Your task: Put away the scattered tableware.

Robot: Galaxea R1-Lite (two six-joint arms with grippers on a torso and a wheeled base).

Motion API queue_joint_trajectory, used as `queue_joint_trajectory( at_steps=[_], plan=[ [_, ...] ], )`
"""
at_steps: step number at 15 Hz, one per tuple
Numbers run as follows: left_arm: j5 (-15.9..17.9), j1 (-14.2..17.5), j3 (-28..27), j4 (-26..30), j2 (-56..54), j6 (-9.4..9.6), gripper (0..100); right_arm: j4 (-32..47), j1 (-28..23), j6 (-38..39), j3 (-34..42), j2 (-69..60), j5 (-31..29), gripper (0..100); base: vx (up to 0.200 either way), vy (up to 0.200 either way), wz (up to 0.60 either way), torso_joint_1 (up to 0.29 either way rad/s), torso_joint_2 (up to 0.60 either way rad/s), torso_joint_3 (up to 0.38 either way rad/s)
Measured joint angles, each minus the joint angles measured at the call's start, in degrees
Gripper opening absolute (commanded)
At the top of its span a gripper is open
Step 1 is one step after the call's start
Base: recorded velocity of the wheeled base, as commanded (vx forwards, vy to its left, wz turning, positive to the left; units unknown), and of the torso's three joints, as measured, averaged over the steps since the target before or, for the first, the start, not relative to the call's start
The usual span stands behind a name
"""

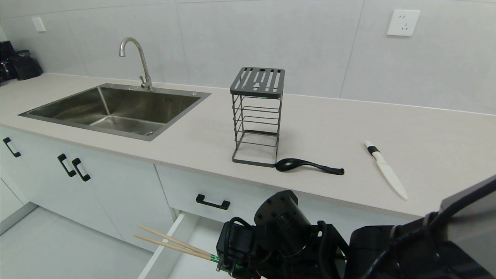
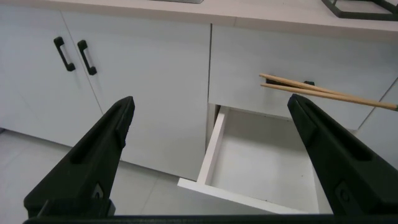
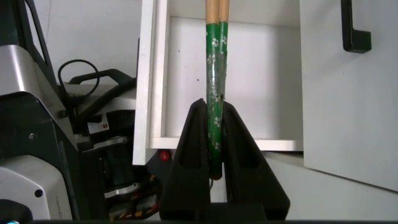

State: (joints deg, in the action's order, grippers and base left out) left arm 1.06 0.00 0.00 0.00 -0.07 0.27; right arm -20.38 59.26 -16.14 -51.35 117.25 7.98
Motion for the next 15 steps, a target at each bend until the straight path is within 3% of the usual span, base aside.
queue_joint_trajectory(
  at_steps=[7,15],
  plan=[
    [0.0,0.0,0.0,0.0,0.0,0.0,100,-0.2,0.16,-0.28,-0.09,1.19,0.02,0,0.0,0.0,0.0,-0.009,0.01,0.009],
    [0.0,0.0,0.0,0.0,0.0,-0.02,100,-0.22,-0.88,0.09,-5.84,6.78,-0.02,0,0.0,0.0,0.0,-0.221,0.43,0.194]
  ],
)
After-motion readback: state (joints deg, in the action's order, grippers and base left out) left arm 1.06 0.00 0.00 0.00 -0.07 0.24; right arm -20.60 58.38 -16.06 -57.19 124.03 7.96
